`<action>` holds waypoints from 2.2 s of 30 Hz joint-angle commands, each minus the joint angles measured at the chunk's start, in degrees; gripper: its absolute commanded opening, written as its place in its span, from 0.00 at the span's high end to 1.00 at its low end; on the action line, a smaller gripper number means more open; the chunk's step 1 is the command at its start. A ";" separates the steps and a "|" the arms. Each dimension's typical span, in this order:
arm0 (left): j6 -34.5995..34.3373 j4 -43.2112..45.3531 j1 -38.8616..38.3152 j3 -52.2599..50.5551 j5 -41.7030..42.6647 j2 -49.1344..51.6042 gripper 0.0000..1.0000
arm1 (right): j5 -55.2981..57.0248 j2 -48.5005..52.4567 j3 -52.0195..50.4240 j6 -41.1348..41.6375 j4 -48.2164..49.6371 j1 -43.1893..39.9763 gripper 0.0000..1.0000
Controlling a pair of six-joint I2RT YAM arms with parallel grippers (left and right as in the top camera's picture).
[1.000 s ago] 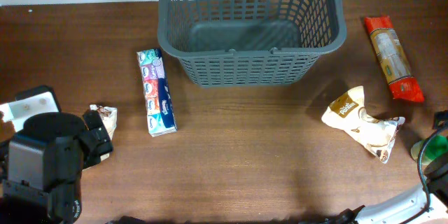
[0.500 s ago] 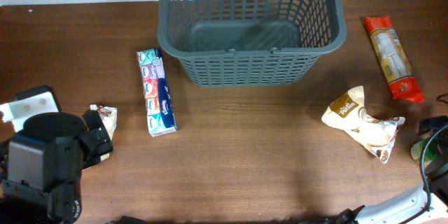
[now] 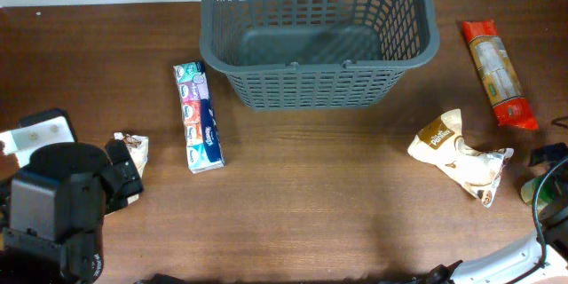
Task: Pack container
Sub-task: 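Close the right gripper on the jar and lift it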
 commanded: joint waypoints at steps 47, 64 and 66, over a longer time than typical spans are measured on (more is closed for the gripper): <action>-0.76 -0.07 0.35 -0.24 0.46 0.15 0.00 | -1.60 0.31 -2.58 -5.95 3.43 -0.33 0.01; -0.76 -0.07 0.35 -0.24 0.44 0.15 0.00 | -1.64 0.31 -6.01 -7.87 7.28 -0.33 0.01; -0.76 -0.07 0.35 -0.24 0.46 0.15 0.00 | -1.64 0.31 -6.01 -7.87 7.08 -0.33 0.01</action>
